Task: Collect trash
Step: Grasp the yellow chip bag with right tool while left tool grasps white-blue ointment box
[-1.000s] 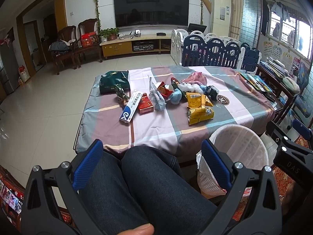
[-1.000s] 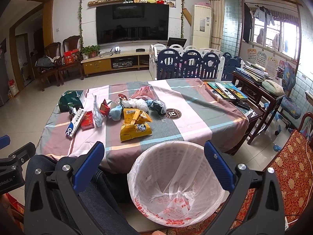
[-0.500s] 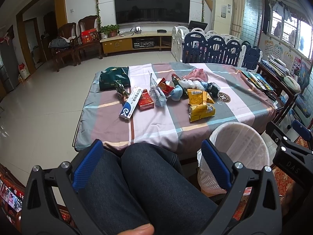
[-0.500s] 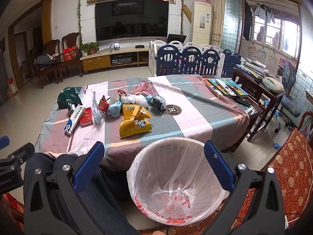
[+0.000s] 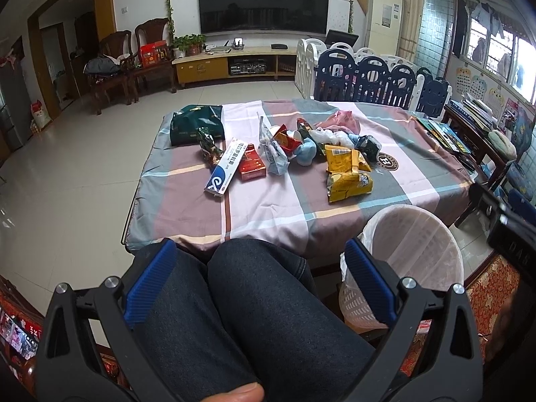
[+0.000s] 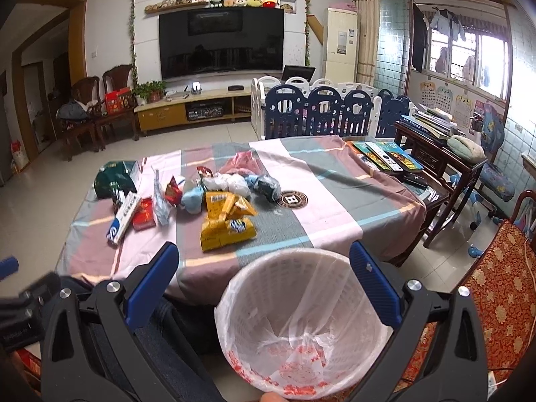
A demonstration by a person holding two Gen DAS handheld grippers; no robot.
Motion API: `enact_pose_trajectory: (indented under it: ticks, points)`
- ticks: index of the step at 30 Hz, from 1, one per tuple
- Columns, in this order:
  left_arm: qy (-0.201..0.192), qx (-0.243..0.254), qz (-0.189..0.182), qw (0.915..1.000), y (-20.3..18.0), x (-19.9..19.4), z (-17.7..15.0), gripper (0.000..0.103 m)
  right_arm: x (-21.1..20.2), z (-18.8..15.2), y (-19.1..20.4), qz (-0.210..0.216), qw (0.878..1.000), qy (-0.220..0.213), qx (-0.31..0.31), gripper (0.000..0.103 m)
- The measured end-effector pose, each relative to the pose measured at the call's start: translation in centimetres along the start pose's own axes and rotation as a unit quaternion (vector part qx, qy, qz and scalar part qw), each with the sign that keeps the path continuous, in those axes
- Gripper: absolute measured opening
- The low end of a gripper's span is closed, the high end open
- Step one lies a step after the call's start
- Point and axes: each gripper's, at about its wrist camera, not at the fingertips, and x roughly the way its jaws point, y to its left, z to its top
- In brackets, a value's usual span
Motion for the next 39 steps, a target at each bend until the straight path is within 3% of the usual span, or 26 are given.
enact_pose_trajectory:
  ticks: [3,6,8,10,11,14,17,21,23,24,27,29,32,33,35,37,39]
  points:
    - [-0.001,-0.03,0.005,0.9995,1.7,0.9,0.2,0.1,2.5,1.0,0.7,-0.001,1.0,0.014,-0.01,0.1]
    - [0.014,-0.077,-0.002,0.9969,4.2,2.5,0.1,0.1,7.4,1.0,1.8,0.027,0.997,0.066,-0.005,0.1]
    - [0.03,-0.109,-0.009,0.9936,5.7,3.8,-0.3,0.1,11.2,0.7,2.5,0.053,0.994,0.099,0.016,0.094]
    - [0.038,-0.125,-0.014,0.9913,6.7,5.0,-0.9,0.099,14.6,0.4,3.5,0.061,0.989,0.131,0.028,0.08]
    - [0.042,-0.129,-0.011,0.9907,7.1,5.5,-1.1,0.096,16.4,0.4,4.1,0.064,0.987,0.144,0.032,0.08]
    - [0.061,-0.139,-0.005,0.9884,8.1,7.6,-1.7,0.089,20.6,0.9,5.3,0.048,0.985,0.163,0.034,0.08]
    - [0.079,-0.158,0.0,0.9843,9.1,9.6,-1.6,0.088,25.8,1.5,6.9,0.028,0.982,0.189,0.008,0.08]
    - [0.073,-0.173,0.014,0.9821,11.2,13.7,1.1,0.089,30.4,1.1,8.4,0.007,0.975,0.218,-0.032,0.08]
    - [0.073,-0.184,0.009,0.9803,12.2,16.4,3.1,0.09,31.4,0.4,8.8,0.018,0.971,0.234,-0.038,0.064]
    - [0.071,-0.186,0.008,0.98,12.6,18.1,4.2,0.092,31.4,0.0,9.0,0.023,0.97,0.239,-0.047,0.046]
    - [0.082,-0.169,0.023,0.982,13.0,23.3,7.2,0.092,29.6,-0.5,9.2,0.056,0.971,0.224,-0.068,0.035]
    - [0.1,-0.16,0.016,0.982,12.7,26.5,8.5,0.092,28.5,-0.8,8.3,0.077,0.97,0.225,-0.058,0.034]
    - [0.107,-0.14,-0.055,0.9827,11.6,30.0,9.0,0.093,27.3,-1.0,6.7,0.094,0.969,0.227,-0.034,0.034]
    - [0.107,-0.133,-0.063,0.9833,11.1,30.8,8.7,0.093,27.1,-1.0,6.4,0.097,0.968,0.232,-0.026,0.034]
    - [0.122,-0.116,-0.05,0.9844,10.1,31.7,8.5,0.093,26.9,-1.2,5.4,0.111,0.963,0.246,-0.001,0.034]
    - [0.115,-0.077,-0.063,0.9884,8.7,31.9,8.8,0.094,26.8,-1.5,5.4,0.117,0.96,0.253,0.011,0.034]
    - [0.108,-0.014,-0.027,0.9937,7.2,32.3,8.8,0.094,26.7,-1.6,5.9,0.114,0.961,0.251,0.003,0.034]
